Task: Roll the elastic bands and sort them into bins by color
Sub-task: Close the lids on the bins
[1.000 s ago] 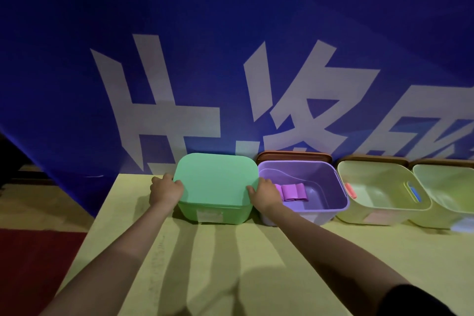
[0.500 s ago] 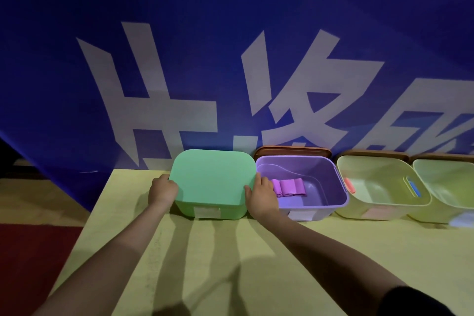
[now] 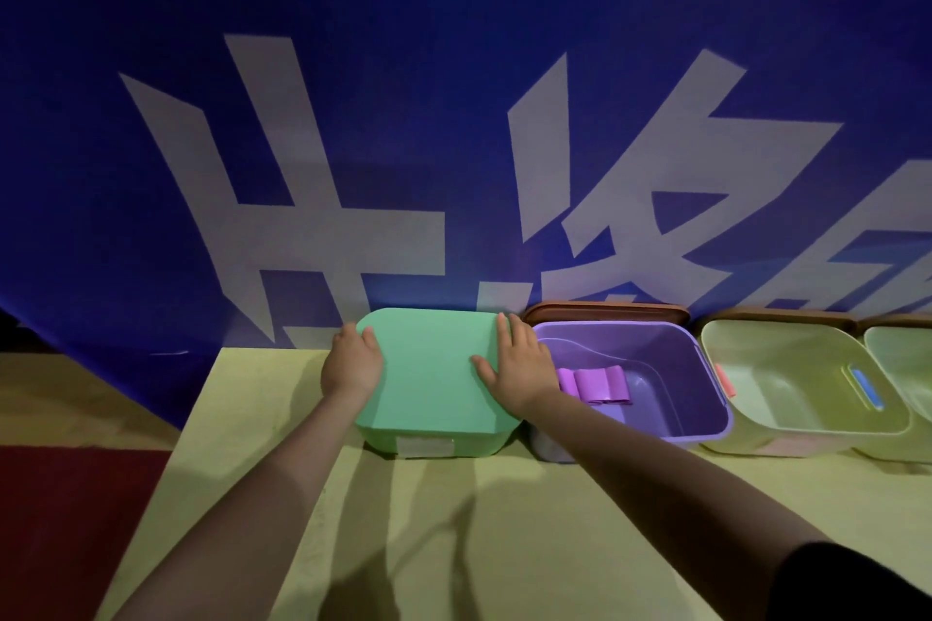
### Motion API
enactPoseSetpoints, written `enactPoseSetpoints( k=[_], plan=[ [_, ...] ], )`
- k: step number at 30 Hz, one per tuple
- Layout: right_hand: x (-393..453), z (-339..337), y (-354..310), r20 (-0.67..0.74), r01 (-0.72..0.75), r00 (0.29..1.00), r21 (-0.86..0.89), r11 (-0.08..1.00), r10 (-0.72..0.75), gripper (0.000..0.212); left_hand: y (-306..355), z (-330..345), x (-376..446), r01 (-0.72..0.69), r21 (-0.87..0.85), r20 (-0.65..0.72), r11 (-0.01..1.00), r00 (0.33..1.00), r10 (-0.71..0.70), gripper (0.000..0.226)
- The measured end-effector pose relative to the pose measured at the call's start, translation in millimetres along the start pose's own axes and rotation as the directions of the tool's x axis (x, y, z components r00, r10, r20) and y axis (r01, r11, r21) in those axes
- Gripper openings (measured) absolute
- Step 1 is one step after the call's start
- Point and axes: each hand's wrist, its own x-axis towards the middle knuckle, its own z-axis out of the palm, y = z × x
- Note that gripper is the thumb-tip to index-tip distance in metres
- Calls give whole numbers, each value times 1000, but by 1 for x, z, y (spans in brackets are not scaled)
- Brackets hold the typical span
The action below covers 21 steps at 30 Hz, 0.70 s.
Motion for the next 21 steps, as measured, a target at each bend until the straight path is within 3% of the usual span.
enactPoseSetpoints(
  k=[8,13,17,19,21],
  plan=[
    [9,6,4,-1,20,1000,-164,986,-20,77,-2,11,5,-25,109,-67,994,997,33,39],
    [6,13,2,-7,-2,1000,-65,998,2,72,-1,8,-6,-54,163,-145,985,986,78,35],
    [4,11,2,-15,-16,1000,-70,997,15,67,-3,8,-10,-210,226,-201,951,945,257,30],
    [5,8,1,-31,-5,1000,-92,996,2,63,-2,9,-15,-401,261,-180,878,873,453,32],
    [4,4,2,-52,12,998,-111,994,-18,58,2,12,-26,-608,303,-50,734,758,650,34]
  ],
)
